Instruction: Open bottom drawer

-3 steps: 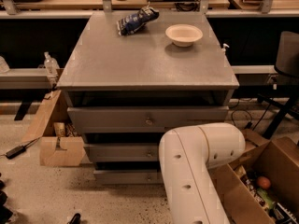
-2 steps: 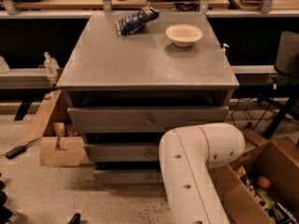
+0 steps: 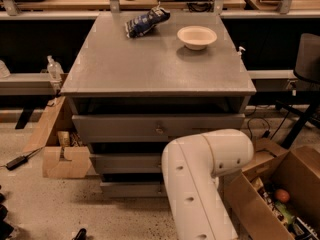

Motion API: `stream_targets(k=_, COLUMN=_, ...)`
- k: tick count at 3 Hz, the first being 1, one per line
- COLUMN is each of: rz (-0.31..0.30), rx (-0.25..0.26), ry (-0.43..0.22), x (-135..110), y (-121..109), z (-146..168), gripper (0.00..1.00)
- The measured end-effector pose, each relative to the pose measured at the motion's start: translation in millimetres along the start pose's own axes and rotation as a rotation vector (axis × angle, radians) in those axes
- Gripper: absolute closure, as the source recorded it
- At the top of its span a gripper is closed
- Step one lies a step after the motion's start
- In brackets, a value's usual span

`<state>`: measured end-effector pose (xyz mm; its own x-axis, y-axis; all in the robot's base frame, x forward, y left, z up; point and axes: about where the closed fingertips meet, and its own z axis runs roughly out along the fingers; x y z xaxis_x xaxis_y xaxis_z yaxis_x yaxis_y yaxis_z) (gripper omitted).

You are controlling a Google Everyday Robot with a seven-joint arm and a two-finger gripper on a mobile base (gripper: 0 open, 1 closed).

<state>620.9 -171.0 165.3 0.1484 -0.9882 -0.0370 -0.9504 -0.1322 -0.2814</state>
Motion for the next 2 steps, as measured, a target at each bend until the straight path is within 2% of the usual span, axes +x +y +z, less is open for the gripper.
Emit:
stream_targets(k=1, rz=-0.006, rx=-0.028, ry=-0.001, x=2.2, y=5.7, z=-1.6, gripper=0.00)
stream_targets(k=2, rz=-0.006, rx=-0.028, ry=-0.001, x=2.2, y=5.7, z=-1.5, gripper=0.00)
